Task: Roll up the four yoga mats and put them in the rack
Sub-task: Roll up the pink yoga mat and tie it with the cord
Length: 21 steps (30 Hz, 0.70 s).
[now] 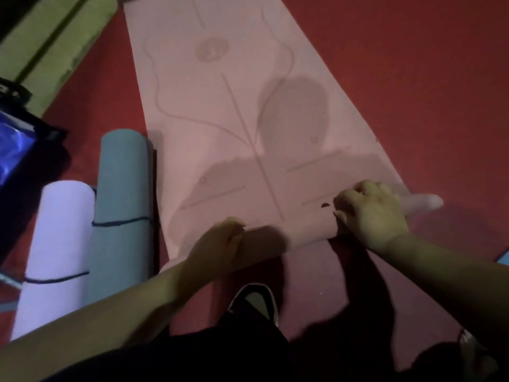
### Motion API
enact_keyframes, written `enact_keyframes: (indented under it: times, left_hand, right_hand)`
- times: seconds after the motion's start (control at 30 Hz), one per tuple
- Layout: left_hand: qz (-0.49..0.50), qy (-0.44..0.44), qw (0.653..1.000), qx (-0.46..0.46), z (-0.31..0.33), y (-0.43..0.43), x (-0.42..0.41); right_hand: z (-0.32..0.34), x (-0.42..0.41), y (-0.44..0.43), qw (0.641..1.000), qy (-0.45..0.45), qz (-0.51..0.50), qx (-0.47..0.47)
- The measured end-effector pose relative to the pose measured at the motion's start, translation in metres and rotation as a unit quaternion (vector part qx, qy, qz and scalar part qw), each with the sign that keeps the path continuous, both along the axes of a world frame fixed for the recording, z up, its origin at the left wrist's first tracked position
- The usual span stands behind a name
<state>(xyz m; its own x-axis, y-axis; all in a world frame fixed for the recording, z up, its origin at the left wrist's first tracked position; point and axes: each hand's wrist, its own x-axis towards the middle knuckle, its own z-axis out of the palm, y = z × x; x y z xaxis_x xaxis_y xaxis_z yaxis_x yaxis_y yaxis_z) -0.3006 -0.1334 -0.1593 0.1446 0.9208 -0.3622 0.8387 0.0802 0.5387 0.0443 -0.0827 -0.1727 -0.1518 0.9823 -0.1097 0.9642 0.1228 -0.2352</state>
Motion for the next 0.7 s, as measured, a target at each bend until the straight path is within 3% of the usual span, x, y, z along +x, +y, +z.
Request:
enact_keyframes:
  times: [0.17,0.3,0.53,0.7]
  left_hand:
    - [0.037,0.012,0.999,0.026,-0.042,-0.022,0.001]
    - [0.044,0.061,0.997,0.012,-0.044,-0.039,0.005]
    - [-0.057,0.125,0.991,-0.007,-0.049,-0.055,0.005]
    - [-0.081,0.175,0.981,-0.021,-0.039,-0.051,0.013]
  right_hand:
    - [-0.025,-0.005,-0.010,1.000,0.003,0.011,0.029]
    - [-0.035,0.005,-0.026,0.998,0.020,0.052,-0.006]
    - [-0.027,0.021,-0.038,0.990,-0.022,0.135,-0.035]
    - [-0.031,0.019,-0.034,0.988,-0.009,0.140,-0.069]
